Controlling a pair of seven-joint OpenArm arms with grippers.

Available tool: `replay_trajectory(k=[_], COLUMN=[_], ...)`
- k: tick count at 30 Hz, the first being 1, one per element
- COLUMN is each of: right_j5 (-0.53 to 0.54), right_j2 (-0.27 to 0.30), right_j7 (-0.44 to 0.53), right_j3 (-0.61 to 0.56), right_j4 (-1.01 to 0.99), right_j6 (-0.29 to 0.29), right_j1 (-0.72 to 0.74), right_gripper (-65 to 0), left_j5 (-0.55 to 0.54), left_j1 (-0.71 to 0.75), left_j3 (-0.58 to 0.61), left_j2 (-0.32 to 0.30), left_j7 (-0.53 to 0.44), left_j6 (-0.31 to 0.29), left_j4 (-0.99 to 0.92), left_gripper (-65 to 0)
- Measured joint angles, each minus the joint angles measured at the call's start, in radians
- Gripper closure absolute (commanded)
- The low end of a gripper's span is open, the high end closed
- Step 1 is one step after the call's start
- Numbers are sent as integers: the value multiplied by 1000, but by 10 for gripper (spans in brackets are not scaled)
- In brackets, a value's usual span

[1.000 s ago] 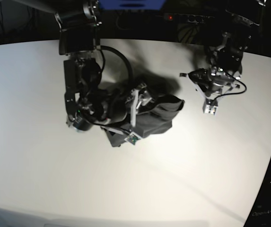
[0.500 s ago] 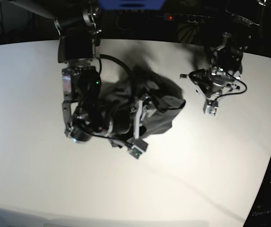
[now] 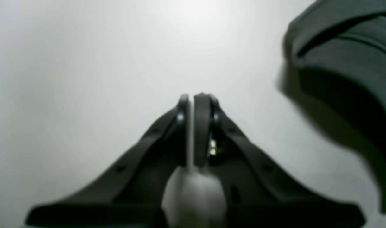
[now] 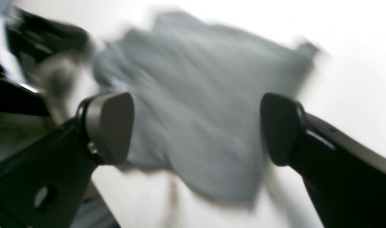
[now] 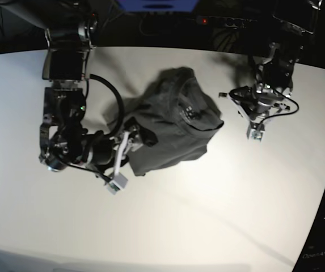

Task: Fold the T-shirt properly
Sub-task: 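Move the left gripper down to the bundle's edge and pinch it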

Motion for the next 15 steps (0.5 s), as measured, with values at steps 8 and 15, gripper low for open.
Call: replay_trajectory(k=[8, 15], right_j5=[8, 4], right_j2=[98, 142], right_j7=[2, 1], right_j3=[-7, -6], right_j4=[0, 0], right_j6=[0, 0], right_j1=[-23, -23], right_gripper=[-618, -617], left_j5=[-18, -19], left_j1=[32, 31], left_j3=[-108, -110], left_j2=[3, 32], left_j7=[156, 218], left_j6=[0, -1], left_j4=[146, 229], left_gripper=[-34, -34])
